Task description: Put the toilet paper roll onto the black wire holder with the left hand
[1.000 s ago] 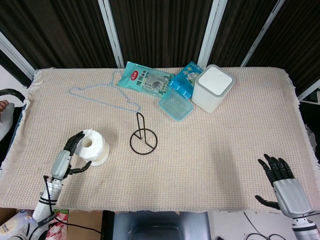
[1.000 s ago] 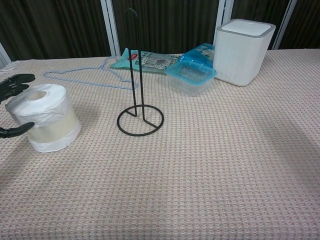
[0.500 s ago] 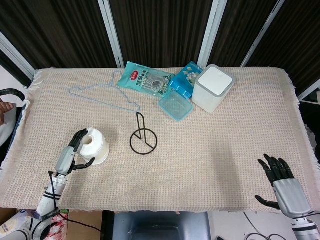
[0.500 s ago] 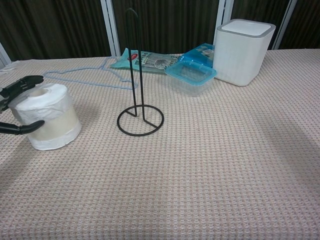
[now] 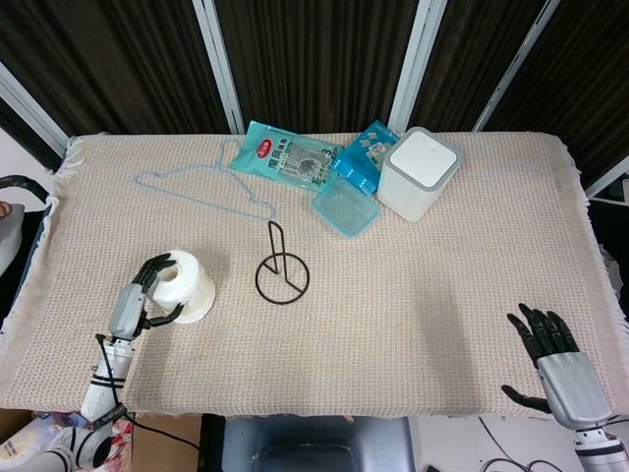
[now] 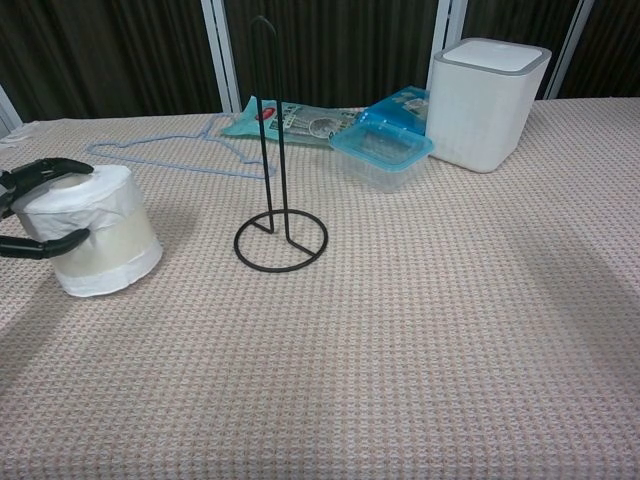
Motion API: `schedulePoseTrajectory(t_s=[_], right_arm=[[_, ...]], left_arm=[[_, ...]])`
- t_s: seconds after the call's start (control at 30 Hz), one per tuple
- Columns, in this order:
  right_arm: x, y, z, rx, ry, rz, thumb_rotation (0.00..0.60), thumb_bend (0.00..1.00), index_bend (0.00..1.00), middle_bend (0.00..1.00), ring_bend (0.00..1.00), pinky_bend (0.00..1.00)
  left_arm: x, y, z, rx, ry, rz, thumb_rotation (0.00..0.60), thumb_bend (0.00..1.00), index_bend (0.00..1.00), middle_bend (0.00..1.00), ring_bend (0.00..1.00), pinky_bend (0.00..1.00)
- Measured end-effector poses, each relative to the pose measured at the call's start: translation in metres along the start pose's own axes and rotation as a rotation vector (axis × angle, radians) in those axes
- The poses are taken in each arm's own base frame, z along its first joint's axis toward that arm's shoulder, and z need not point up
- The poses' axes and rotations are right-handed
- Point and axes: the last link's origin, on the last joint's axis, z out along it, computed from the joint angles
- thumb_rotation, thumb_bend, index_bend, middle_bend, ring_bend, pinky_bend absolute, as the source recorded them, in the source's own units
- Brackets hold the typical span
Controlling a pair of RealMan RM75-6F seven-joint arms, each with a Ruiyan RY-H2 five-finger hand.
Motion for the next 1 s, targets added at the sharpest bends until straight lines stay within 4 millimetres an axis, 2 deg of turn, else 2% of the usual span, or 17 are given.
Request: schedulePoseTrajectory(t_s=[0.33,0.53,0.73,0.9,1.0], right_arm=[[0.001,-0.001,-0.002,0.01,-0.002,0.006,0.6,0.14,0.0,0.0,0.0,0.0],[0.001,-0.001,-0.002,0.013,-0.005,0.009,0.6,0.14,0.0,0.0,0.0,0.0],[-0.001,-0.003,0.0,0.026,-0.025,0.018,0.6,0.14,0.0,0.0,0.0,0.0],[0.0,-0.003,0.0,0.023,-0.022,0.02,0.6,0.14,0.0,0.0,0.0,0.0],[0.0,-0.002,0.0,0.019,-0.022,0.02,0.6,0.14,0.0,0.0,0.0,0.0]], left_arm=[[0.021,0.022,-0.002,-0.145,0.132,-0.026,0.6,0.53,0.28,0.49,0.52,0.86],[0.044,0.051,0.007,-0.249,0.214,-0.084,0.6,0.53,0.29,0.49,0.52,0.86],[0.07,0.098,0.029,-0.318,0.238,-0.263,0.6,0.52,0.29,0.5,0.52,0.86],[0.092,0.156,0.056,-0.376,0.229,-0.426,0.6,0.52,0.29,0.5,0.52,0.86],[0.1,0.188,0.074,-0.415,0.215,-0.451,0.6,0.51,0.3,0.51,0.52,0.86]])
